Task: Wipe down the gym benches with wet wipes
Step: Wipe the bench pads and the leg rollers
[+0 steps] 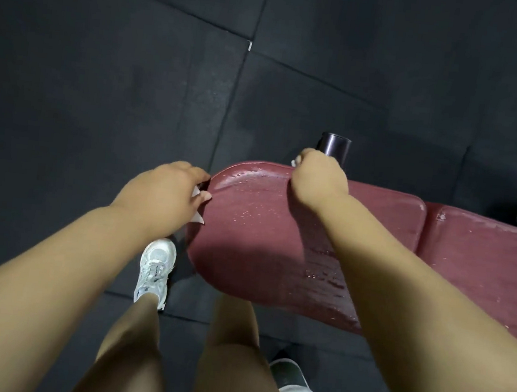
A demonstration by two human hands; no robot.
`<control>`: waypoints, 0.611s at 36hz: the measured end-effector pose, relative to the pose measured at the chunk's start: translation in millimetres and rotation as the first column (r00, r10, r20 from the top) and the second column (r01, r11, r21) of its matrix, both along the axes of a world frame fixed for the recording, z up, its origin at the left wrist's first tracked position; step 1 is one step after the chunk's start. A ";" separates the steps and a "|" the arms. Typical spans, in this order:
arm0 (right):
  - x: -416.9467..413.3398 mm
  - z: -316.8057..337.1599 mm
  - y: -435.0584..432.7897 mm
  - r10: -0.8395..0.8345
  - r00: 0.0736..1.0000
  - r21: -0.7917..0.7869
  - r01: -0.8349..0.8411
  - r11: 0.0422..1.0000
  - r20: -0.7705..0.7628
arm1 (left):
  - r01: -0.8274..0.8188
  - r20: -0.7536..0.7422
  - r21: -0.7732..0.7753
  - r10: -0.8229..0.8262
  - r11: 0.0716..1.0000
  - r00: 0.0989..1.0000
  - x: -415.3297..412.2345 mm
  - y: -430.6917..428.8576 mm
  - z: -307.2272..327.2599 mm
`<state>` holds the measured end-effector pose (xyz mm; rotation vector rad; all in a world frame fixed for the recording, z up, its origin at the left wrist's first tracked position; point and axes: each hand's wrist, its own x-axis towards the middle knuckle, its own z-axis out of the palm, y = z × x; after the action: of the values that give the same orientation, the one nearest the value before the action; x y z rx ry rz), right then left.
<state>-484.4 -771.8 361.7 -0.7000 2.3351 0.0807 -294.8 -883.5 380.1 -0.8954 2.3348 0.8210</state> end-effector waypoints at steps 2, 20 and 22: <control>15.8 -1.2 -17.8 0.034 0.999 -0.020 -0.033 0.999 0.017 | 0.042 0.050 0.013 -0.043 0.999 0.998 17.1 -4.7 -0.5; 156.9 -7.4 -55.9 0.826 0.556 0.111 -0.818 0.564 -0.094 | 0.058 0.105 0.017 -0.059 0.998 0.993 124.8 -51.2 -5.2; 167.2 -7.4 -50.1 0.868 0.491 0.146 -0.855 0.497 -0.080 | 0.082 0.093 0.010 -0.082 0.997 0.992 128.5 -54.0 -5.9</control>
<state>-317.2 -821.9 354.3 -1.8289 1.8277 0.7070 -166.3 -937.6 374.2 -0.8119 2.2707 0.7368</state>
